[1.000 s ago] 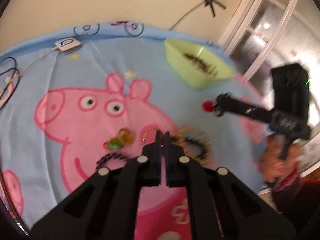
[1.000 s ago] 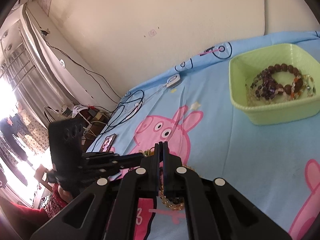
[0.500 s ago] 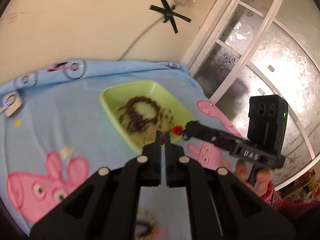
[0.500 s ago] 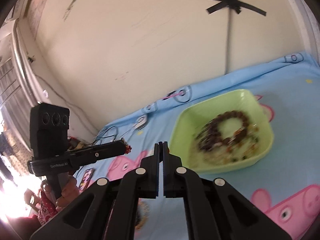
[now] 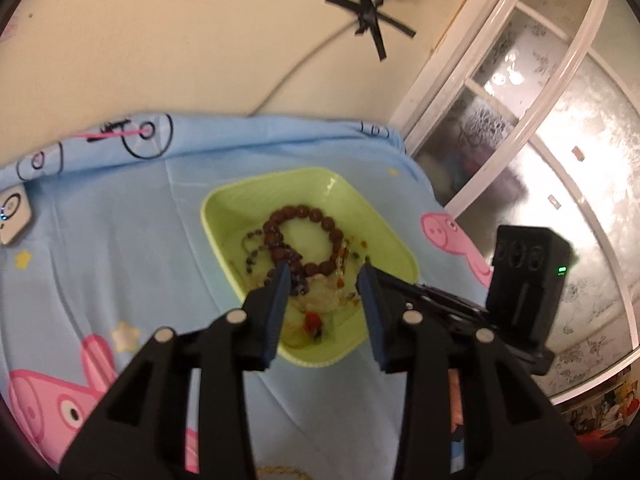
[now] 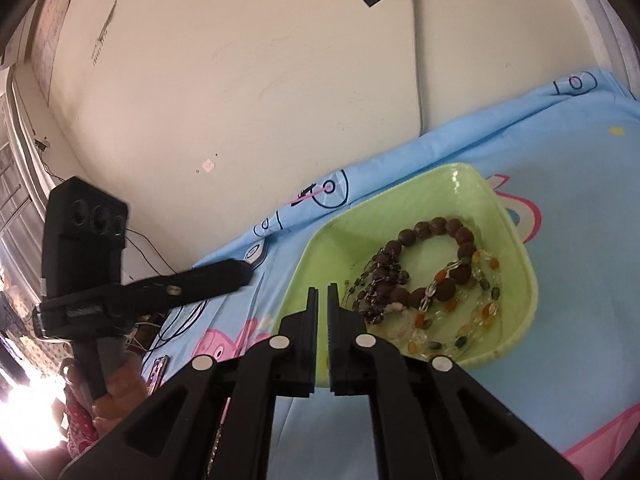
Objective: Organize jewelry
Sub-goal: 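Return the right gripper to the pile and grasp the orange gold-loop charm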
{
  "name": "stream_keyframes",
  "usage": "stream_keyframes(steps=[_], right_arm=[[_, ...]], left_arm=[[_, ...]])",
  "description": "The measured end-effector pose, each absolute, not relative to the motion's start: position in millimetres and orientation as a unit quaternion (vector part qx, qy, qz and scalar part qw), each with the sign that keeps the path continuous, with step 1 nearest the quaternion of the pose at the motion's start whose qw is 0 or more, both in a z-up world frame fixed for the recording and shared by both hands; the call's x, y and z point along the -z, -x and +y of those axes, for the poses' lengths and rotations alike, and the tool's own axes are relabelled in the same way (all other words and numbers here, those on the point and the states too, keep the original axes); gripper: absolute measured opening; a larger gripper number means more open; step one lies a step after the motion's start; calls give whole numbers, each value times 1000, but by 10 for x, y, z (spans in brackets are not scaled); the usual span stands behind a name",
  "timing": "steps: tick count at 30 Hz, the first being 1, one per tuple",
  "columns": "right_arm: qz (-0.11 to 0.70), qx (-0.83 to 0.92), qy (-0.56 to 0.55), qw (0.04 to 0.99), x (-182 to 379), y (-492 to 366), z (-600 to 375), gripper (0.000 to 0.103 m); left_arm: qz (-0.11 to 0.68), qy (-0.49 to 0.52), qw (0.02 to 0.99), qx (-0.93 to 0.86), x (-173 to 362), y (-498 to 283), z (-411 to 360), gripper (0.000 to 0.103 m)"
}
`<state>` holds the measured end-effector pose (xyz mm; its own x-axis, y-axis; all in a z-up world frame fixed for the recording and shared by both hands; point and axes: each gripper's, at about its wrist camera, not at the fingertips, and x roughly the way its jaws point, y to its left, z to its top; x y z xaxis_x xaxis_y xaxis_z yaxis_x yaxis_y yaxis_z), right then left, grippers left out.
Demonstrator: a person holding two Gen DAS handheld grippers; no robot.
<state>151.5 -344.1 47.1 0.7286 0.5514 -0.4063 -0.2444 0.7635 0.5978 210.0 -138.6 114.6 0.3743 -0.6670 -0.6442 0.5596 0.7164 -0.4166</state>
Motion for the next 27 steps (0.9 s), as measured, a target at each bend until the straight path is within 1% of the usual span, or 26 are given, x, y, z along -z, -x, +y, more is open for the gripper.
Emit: stream_keyframes(steps=[3, 4, 5, 6, 7, 9, 12, 15, 18, 20, 23, 27], right_arm=[[294, -222, -263, 892, -453, -1507, -3440, 1], [287, -221, -260, 895, -468, -1482, -3439, 6], [280, -219, -258, 898, -485, -1464, -3437, 22], [269, -213, -256, 904, -496, -1429, -3450, 35], [266, -210, -256, 905, -500, -1433, -3443, 36], [266, -211, -256, 905, -497, -1410, -3469, 36], [258, -218, -250, 908, -545, -1356, -3432, 36], [244, -233, -228, 913, -671, -1265, -3264, 36], [253, -268, -184, 911, -777, -1174, -2917, 34], [270, -294, -150, 905, -796, -1132, -2648, 30], [333, -333, -64, 880, -694, -1146, -2049, 22], [386, -359, 60, 848, -503, -1154, -1361, 21]], left_arm=[[410, 73, 833, 366, -1247, -2038, -1230, 34], [405, 73, 836, 364, -1282, -2001, -1168, 34], [395, 71, 843, 358, -1335, -1935, -1061, 34], [388, 68, 849, 352, -1367, -1886, -966, 34], [381, 65, 856, 343, -1400, -1831, -848, 34], [364, 62, 875, 314, -1441, -1686, -513, 34], [359, 63, 892, 266, -1376, -1537, -84, 34], [374, 68, 898, 221, -1185, -1396, 287, 34], [392, 65, 895, 201, -952, -1256, 478, 34], [400, 56, 893, 197, -829, -1161, 525, 34], [411, 34, 890, 193, -653, -1032, 555, 34], [408, 29, 892, 194, -586, -921, 607, 34]])
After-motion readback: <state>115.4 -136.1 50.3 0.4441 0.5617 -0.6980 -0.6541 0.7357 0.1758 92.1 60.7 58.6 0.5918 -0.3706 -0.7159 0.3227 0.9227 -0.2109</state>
